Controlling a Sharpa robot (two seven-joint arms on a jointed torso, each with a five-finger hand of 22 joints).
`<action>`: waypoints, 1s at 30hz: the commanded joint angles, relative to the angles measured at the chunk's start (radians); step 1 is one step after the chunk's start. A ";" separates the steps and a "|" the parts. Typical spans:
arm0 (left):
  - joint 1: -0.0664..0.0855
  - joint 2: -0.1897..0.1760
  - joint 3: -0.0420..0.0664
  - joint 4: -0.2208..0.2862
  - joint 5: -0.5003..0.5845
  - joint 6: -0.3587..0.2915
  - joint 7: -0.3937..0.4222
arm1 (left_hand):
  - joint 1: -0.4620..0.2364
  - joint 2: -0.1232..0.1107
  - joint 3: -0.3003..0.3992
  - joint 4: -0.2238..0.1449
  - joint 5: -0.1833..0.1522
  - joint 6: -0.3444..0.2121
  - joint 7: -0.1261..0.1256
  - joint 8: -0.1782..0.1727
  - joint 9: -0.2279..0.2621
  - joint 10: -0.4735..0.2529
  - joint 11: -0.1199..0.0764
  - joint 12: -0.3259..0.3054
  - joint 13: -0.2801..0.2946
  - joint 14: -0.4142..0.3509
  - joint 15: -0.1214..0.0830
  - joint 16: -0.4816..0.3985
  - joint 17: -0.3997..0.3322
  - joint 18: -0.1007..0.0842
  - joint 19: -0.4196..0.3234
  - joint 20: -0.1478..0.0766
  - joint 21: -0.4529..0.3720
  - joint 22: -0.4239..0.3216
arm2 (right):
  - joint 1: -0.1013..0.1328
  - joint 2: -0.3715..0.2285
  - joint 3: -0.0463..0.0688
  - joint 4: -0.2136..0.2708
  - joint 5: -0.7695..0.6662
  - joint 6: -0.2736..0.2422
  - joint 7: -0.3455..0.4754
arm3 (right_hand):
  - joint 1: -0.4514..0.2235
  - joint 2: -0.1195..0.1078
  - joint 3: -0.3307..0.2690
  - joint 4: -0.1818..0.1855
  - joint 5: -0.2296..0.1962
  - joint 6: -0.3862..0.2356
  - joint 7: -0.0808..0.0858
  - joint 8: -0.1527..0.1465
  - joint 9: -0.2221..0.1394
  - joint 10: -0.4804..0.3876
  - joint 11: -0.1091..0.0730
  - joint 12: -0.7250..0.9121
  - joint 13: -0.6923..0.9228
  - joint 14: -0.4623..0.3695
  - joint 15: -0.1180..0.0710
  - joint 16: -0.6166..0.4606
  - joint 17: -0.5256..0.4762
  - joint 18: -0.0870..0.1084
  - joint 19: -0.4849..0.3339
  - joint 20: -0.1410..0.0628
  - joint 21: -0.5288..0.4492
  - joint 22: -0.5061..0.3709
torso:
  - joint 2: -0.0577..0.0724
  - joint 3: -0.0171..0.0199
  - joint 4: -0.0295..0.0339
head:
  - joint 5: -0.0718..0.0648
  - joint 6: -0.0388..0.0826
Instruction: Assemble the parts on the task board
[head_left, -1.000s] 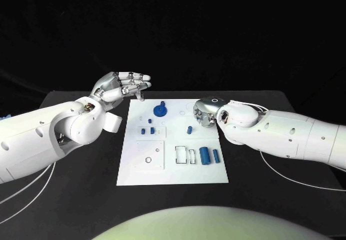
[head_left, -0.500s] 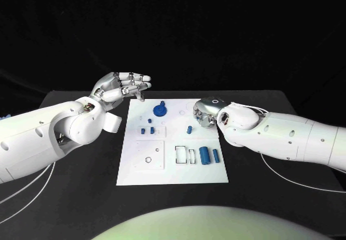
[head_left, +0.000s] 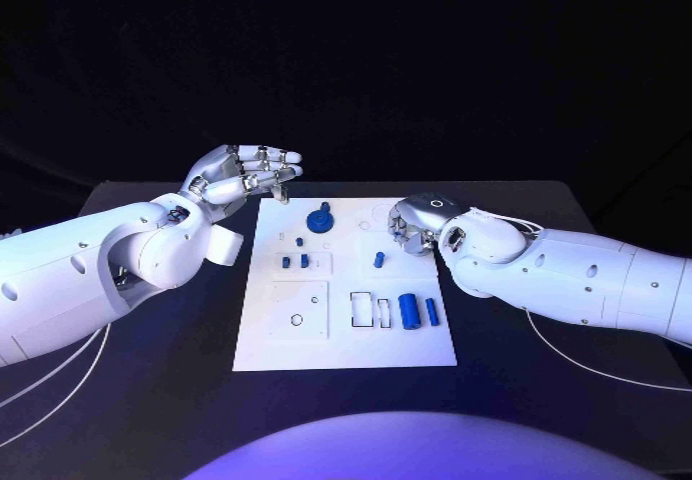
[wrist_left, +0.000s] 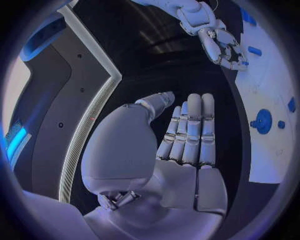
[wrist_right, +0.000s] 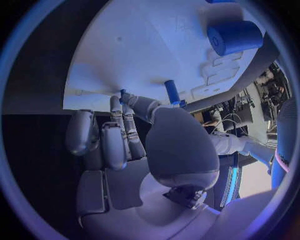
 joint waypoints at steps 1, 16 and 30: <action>0.000 0.000 0.001 -0.001 -0.003 0.012 0.003 | 0.009 0.001 0.001 -0.007 0.000 -0.010 0.000 -0.004 -0.001 -0.007 -0.001 0.004 -0.001 -0.008 0.001 -0.007 -0.001 0.004 -0.008 -0.001 -0.003 0.000 | 0.003 -0.009 0.003 0.008 0.001 -0.052 0.013 | -0.009 0.003 -0.003 0.000 -0.004 0.008 0.002 0.007 0.000 0.051 -0.045 -0.003 0.001 0.020 -0.009 0.003 0.001 -0.009 0.006 0.000 0.004 0.033 | 0.000 -0.0003 -0.0005 | 0.001 0.000; 0.000 -0.002 0.001 -0.007 -0.003 0.005 0.004 | 0.008 0.001 0.000 -0.008 0.000 -0.015 0.002 -0.005 -0.002 -0.012 0.001 0.005 -0.001 -0.009 0.003 -0.008 -0.001 0.004 -0.010 0.001 -0.003 0.000 | 0.015 -0.078 0.018 0.184 0.029 -0.108 0.029 | -0.010 0.001 -0.005 0.000 -0.008 0.008 0.002 0.007 0.001 0.051 -0.045 -0.006 0.001 0.020 -0.009 0.002 -0.001 -0.012 0.013 -0.001 0.014 0.040 | -0.001 0.0011 -0.0016 | 0.026 0.010; -0.002 0.005 0.001 -0.015 -0.012 -0.004 0.005 | 0.007 0.003 0.000 -0.009 0.002 -0.018 0.004 -0.005 -0.002 -0.017 0.002 0.008 -0.001 -0.010 0.004 -0.008 -0.002 0.004 -0.012 0.002 -0.003 0.001 | 0.010 0.015 0.021 0.277 0.034 -0.095 0.060 | -0.009 0.000 -0.006 -0.002 -0.007 0.005 0.002 0.005 0.001 0.051 -0.045 -0.008 0.000 0.018 -0.009 0.000 -0.007 -0.012 0.014 -0.001 0.015 0.041 | -0.002 -0.0052 0.0046 | 0.094 0.017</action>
